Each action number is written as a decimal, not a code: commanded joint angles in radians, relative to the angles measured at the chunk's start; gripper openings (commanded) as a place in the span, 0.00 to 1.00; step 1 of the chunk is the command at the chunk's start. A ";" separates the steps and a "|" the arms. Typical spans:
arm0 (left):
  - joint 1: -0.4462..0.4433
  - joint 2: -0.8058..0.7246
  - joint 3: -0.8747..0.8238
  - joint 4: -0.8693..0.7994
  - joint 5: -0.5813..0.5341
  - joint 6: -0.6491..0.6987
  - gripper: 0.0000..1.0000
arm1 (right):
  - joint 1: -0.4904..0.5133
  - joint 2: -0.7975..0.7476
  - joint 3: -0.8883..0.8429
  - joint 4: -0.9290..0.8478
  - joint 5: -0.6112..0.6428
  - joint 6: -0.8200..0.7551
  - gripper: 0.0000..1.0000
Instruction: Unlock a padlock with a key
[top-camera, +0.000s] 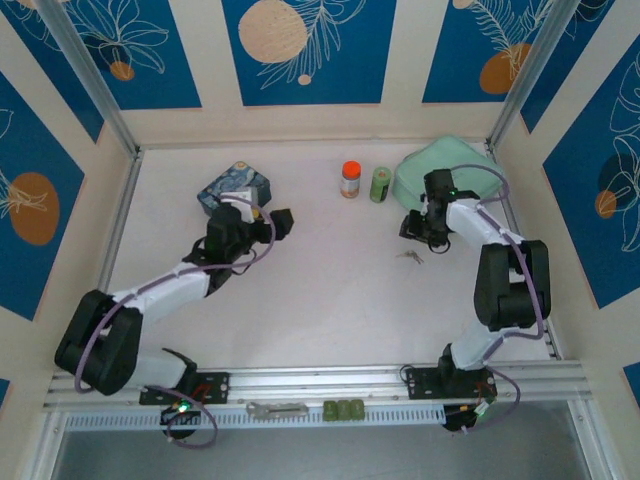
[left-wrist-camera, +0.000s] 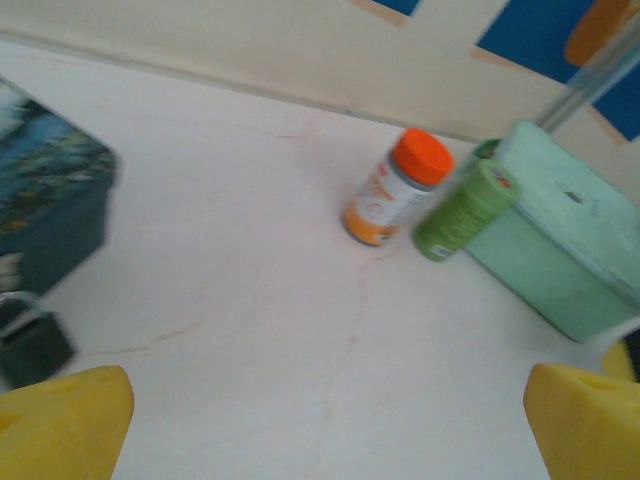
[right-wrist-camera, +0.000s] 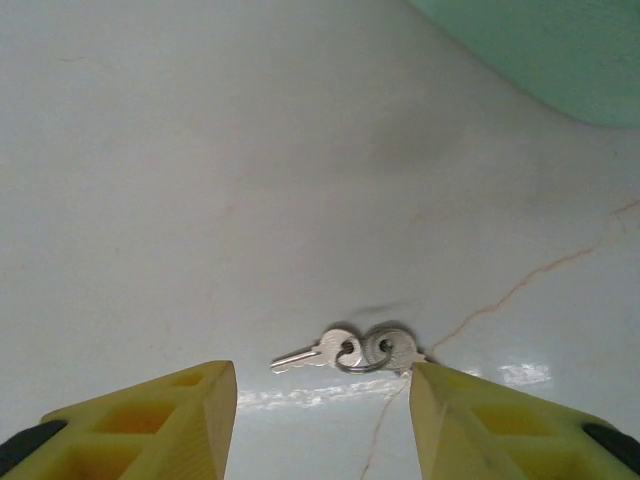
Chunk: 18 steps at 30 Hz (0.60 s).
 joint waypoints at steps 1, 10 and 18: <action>-0.033 0.054 0.058 0.033 0.045 -0.052 1.00 | 0.005 0.044 0.032 -0.015 -0.103 -0.016 0.50; -0.068 0.155 0.102 0.067 0.120 -0.108 1.00 | 0.011 0.113 0.029 -0.006 -0.111 -0.024 0.50; -0.068 0.121 0.083 0.040 0.084 -0.085 1.00 | 0.075 0.044 -0.073 -0.039 -0.085 -0.009 0.50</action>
